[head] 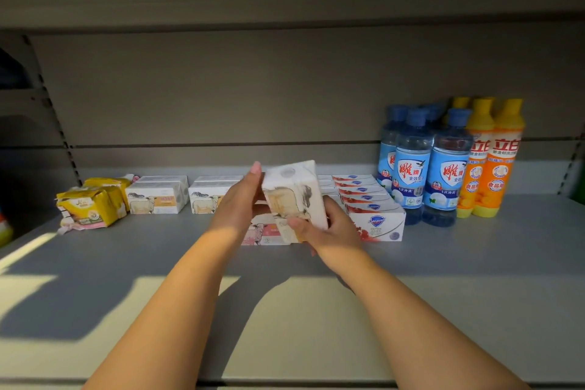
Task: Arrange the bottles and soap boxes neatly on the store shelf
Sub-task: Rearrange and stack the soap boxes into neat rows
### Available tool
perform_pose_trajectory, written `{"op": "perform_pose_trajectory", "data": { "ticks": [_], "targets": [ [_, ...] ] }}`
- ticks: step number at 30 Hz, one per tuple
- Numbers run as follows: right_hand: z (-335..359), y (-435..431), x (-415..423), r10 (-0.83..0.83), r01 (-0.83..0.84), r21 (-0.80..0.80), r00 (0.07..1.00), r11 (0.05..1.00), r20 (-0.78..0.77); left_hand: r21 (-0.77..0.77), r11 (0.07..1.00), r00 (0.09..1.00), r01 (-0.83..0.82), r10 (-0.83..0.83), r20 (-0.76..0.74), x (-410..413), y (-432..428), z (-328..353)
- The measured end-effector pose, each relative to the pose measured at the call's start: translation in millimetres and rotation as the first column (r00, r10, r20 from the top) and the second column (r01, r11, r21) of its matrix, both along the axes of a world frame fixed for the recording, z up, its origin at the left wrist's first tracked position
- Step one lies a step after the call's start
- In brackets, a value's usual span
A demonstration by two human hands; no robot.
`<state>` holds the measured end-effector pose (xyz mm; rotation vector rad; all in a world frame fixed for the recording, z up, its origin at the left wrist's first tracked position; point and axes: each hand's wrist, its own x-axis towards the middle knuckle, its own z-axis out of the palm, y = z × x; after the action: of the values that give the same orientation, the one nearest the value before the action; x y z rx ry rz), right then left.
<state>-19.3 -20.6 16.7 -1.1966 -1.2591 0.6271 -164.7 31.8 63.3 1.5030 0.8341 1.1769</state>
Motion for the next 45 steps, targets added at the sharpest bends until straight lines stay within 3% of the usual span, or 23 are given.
{"op": "perform_pose_trajectory", "data": {
  "ticks": [2, 5, 8, 11, 15, 18, 22, 26, 29, 32, 37, 39, 45],
  "targets": [
    [2, -1, 2, -0.053, 0.053, -0.017, 0.999, 0.998, 0.01, 0.04, 0.995, 0.995, 0.086, -0.088, 0.043, -2, -1, -2],
    [2, 0, 2, -0.111, 0.114, -0.042, 0.992, 0.993, 0.067, 0.203, 0.972, 0.993, 0.116, -0.116, -0.014, -10, -4, -1],
    [1, 1, 1, -0.133, 0.138, -0.035, 0.985, 0.99, 0.11, 0.234, 0.963, 0.991, 0.13, -0.127, -0.027, -22, -2, 6],
    [-1, 4, -6, -0.144, 0.151, -0.036, 0.978, 0.988, 0.153, 0.237, 0.967, 0.97, 0.098, -0.04, -0.24, -33, 5, 8],
    [-10, 3, -18, -0.1, 0.128, -0.093, 0.96, 0.987, 0.26, 0.216, 0.971, 0.85, 0.106, 0.024, -0.527, -52, 12, 1],
    [-15, 4, -29, -0.036, 0.069, -0.096, 0.952, 0.993, 0.305, 0.196, 0.969, 0.712, 0.148, 0.033, -0.701, -70, 15, 0],
    [-21, 10, -57, 0.119, -0.084, -0.124, 0.942, 0.989, 0.314, 0.139, 0.963, 0.396, 0.231, 0.037, -0.918, -92, 11, -1],
    [-23, 15, -75, 0.166, -0.116, -0.149, 0.909, 0.982, 0.383, 0.281, 0.946, 0.107, 0.162, 0.266, -0.958, -93, 2, -19],
    [-24, 17, -77, 0.167, -0.112, -0.138, 0.852, 0.984, 0.496, 0.356, 0.934, 0.009, 0.022, 0.355, -0.935, -97, 8, -26],
    [-26, 19, -73, 0.158, -0.067, -0.166, 0.763, 0.984, 0.627, 0.399, 0.911, 0.023, -0.101, 0.403, -0.915, -108, 23, -31],
    [-29, 24, -75, 0.155, 0.018, -0.204, 0.587, 0.979, 0.795, 0.414, 0.861, 0.259, -0.294, 0.489, -0.833, -122, 48, -50],
    [-31, 26, -77, 0.156, 0.016, -0.202, 0.572, 0.979, 0.806, 0.386, 0.868, 0.309, -0.313, 0.478, -0.823, -119, 59, -50],
    [-34, 29, -76, 0.128, 0.016, -0.172, 0.602, 0.985, 0.788, 0.344, 0.844, 0.335, -0.413, 0.491, -0.804, -97, 93, -51]
  ]
}}
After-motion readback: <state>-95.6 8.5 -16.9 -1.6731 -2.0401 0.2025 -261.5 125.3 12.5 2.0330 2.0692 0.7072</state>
